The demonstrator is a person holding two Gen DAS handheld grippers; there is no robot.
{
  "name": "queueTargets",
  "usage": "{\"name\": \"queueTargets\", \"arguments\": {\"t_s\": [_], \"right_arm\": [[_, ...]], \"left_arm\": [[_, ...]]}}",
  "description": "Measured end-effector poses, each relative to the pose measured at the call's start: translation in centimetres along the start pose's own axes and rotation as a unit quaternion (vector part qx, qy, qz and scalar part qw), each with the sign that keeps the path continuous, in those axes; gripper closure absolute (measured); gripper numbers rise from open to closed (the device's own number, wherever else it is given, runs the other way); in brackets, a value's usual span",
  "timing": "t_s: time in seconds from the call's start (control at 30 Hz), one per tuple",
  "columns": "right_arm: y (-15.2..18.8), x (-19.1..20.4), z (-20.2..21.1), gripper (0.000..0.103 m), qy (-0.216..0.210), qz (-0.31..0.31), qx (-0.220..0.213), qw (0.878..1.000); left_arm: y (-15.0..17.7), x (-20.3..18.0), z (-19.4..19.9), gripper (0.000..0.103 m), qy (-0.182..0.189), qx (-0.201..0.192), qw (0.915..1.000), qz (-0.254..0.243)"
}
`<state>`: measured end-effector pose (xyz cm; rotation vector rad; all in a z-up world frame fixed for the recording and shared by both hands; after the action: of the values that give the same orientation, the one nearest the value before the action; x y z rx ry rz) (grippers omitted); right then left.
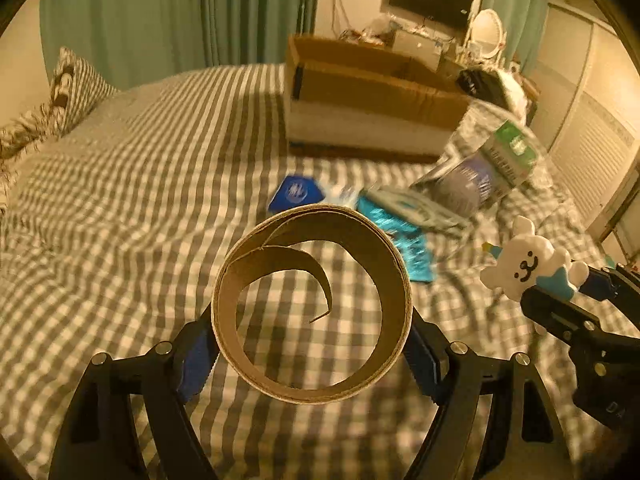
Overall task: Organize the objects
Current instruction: 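Grasp the white bear figurine with the right tool while the left tool grasps the brown tape roll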
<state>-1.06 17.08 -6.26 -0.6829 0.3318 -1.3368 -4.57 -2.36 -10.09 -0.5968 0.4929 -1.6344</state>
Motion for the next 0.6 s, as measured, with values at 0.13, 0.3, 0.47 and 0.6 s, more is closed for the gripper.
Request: {"name": "queueTargets", "arguments": {"t_s": [0.13,0.3,0.47,0.6], "right_arm": [[-1.0,0.2,3.8,0.052,0.01,0.01,-0.028,1.0],[-3.9,0.5,8.9,0.052,0.032,0.034,-0.071,0.996],[-8.2,-0.4,12.5,0.052,0.047,0.051,-0.105,0.992],[-11.9,-1.4,13.4,0.052,0.045,0.061,-0.116,0.99]], "left_arm": [[-1.6,-0.6,3.7,0.02,0.002,-0.035,0.9994,-0.008],[-4.8,-1.2,7.8,0.02,0.013,-0.068,0.9975,-0.013],[-9.5,-1.2,10.2,0.02,-0.007,-0.082,0.9962,-0.027],[-13.5,-0.9,10.2,0.02,0.016,-0.083,0.9963,-0.017]]}}
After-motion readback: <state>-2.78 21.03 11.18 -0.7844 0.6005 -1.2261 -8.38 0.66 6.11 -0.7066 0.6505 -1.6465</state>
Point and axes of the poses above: each gripper's, at about its wrist camera, not at the fingertips, and z roughly against the way its jaws point, x to its left, y to its underside, the point moved 4 cm from there along -z, roughly the way its jaws point, and after that the axes turned 13 degrees about -y, right-handed, at the moved point
